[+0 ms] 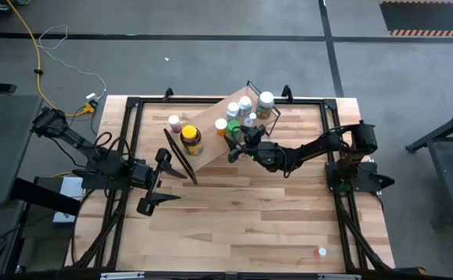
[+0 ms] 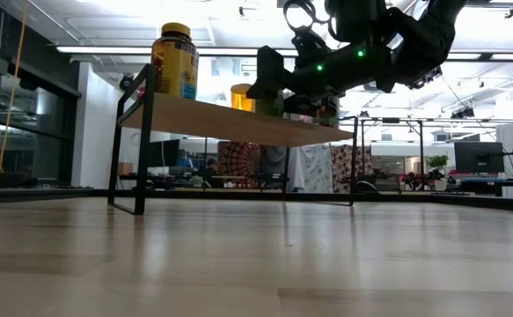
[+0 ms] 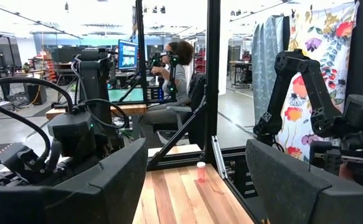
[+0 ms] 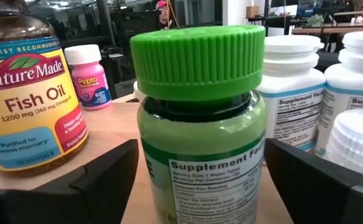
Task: Pick and place medicine bottles onto shelf by color
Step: Put the light pink medicine bottle on the shelf
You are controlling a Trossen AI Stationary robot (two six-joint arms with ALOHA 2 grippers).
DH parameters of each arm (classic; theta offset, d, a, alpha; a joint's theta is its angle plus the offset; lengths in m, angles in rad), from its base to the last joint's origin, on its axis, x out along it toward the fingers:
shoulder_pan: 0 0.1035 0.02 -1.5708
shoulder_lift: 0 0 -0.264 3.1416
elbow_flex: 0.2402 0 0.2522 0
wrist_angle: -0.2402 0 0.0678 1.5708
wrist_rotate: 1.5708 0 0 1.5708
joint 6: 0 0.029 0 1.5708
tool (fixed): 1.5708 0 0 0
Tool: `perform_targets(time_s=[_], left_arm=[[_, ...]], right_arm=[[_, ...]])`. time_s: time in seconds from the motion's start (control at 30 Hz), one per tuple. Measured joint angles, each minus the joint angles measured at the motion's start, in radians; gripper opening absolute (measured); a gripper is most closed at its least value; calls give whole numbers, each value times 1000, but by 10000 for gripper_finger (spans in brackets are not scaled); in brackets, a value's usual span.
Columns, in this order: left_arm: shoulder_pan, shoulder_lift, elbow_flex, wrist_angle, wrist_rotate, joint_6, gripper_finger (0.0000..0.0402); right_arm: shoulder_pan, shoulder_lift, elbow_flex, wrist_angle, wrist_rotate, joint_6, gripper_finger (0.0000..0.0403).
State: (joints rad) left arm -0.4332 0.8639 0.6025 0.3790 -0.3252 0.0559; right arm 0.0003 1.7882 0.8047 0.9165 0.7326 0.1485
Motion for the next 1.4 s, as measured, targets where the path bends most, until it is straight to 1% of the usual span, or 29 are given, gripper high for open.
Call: perform_targets(time_s=[0.13,0.2,0.4,0.47,0.7,0.83,0.9,0.97,1.03,1.07,1.17,1.2,1.23,1.27,1.3,1.4], left_arm=[[0,0,0,0,0,0,259],[0,0,0,0,0,0,259],[0,0,0,0,0,0,259],[0,0,0,0,0,0,259],[0,0,0,1,0,0,259],[0,0,0,2,0,0,259],[0,0,0,2,0,0,259],[0,0,0,2,0,-1,259],[0,0,0,3,0,0,259],[0,0,0,3,0,0,259],[0,0,0,4,0,-1,259],[0,0,0,5,0,0,259],[0,0,0,5,0,0,259],[0,0,0,5,0,-1,259],[0,0,0,5,0,-1,259],[0,0,0,4,0,0,259]], right_arm=[[5,0,0,0,1,-13,338],[14,0,0,-1,18,-30,338],[58,0,0,-2,159,-88,338],[73,-2,0,-3,186,-98,338],[114,-41,0,-18,188,-116,338],[136,-71,0,-75,186,-115,338],[145,-96,0,-135,177,-99,338],[152,-134,0,-224,127,-63,338],[152,-196,0,-345,11,5,338],[149,-235,0,-411,-77,53,338],[121,-355,0,-617,-410,186,338],[115,-391,0,-673,-507,209,338],[114,-421,0,-724,-581,216,338],[118,-449,0,-762,-635,217,338],[129,-471,0,-787,-663,216,338],[178,-506,0,-819,-654,198,338]])
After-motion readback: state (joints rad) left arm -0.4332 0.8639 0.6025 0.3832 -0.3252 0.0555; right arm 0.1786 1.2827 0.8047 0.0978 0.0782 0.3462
